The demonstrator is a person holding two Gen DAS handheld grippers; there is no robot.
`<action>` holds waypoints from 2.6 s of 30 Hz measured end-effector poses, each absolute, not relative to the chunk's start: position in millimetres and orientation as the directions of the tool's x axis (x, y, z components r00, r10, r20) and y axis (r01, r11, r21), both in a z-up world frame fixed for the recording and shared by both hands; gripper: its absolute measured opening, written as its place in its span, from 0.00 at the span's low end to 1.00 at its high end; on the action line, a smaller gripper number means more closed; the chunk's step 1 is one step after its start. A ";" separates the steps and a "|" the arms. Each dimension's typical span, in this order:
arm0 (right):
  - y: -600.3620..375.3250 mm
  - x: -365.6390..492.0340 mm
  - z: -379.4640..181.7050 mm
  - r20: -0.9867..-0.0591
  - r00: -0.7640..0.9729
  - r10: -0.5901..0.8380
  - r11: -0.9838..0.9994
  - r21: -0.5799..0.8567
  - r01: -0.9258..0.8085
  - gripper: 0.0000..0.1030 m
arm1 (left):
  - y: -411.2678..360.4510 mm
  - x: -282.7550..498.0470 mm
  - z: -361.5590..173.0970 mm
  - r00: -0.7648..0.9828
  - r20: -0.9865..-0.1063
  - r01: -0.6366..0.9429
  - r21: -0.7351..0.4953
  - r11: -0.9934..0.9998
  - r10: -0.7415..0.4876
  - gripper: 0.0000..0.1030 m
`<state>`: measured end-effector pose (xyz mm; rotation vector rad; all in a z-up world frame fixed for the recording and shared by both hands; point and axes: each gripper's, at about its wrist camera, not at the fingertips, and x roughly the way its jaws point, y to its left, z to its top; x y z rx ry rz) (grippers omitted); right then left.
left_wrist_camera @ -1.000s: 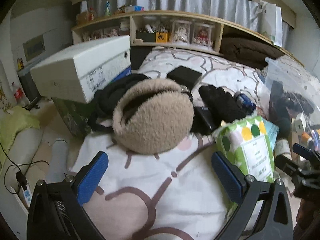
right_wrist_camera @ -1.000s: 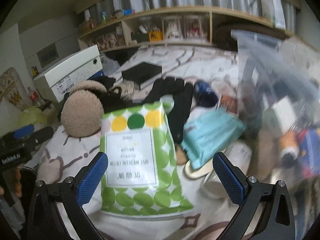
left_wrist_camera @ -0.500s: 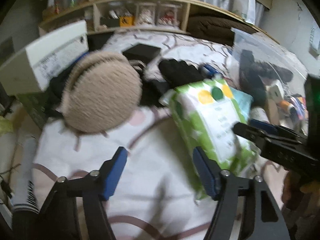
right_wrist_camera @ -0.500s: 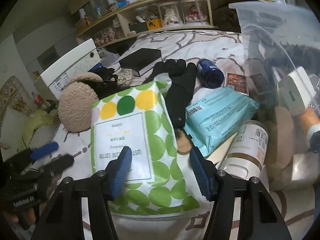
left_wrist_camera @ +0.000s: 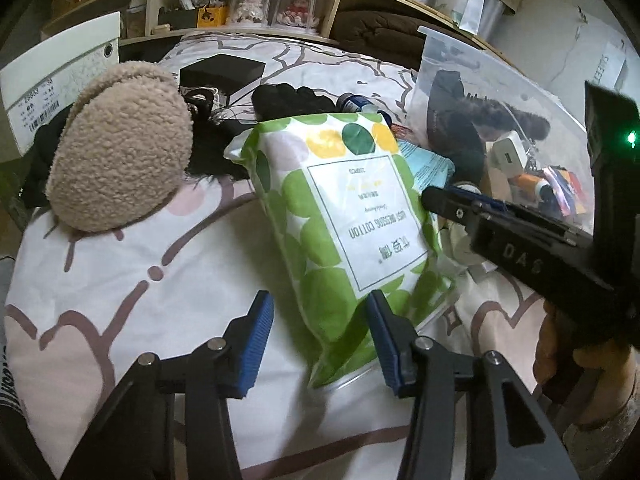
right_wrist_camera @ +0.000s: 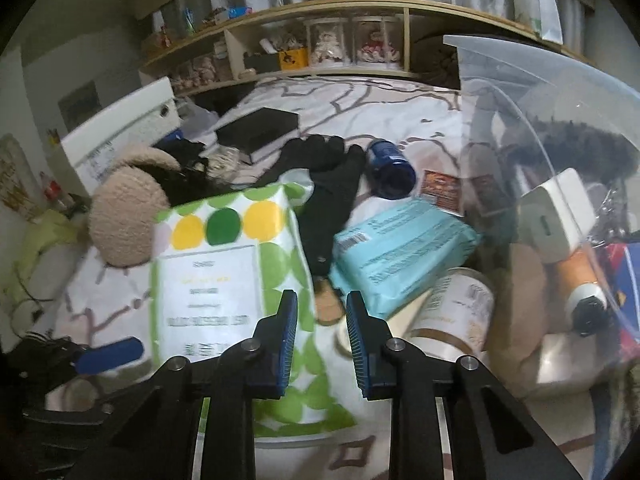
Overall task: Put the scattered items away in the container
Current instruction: 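Lower the left tool toward the green-dotted wipes pack while the right tool approaches it, then close the left gripper on the wipes pack edge and lift it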
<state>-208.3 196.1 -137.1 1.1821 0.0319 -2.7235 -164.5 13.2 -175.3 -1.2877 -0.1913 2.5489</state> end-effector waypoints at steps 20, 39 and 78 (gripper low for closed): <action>200.6 -211.0 -163.0 -0.791 -0.555 -0.257 -0.964 0.167 0.209 0.25 | -18.2 -166.1 -183.9 -0.568 -0.821 -0.040 -0.036 -0.999 0.053 0.64; 162.6 -195.5 -157.4 -0.685 -0.444 -0.578 -0.816 0.478 0.325 0.25 | -68.1 -150.3 -143.7 -0.637 -0.746 0.053 -0.295 -0.954 0.195 0.81; 127.2 -197.9 -153.8 -0.539 -0.317 -0.780 -0.621 0.726 0.295 0.25 | -60.9 -108.4 -88.0 -0.782 -0.590 -0.160 -0.123 -0.979 0.202 0.81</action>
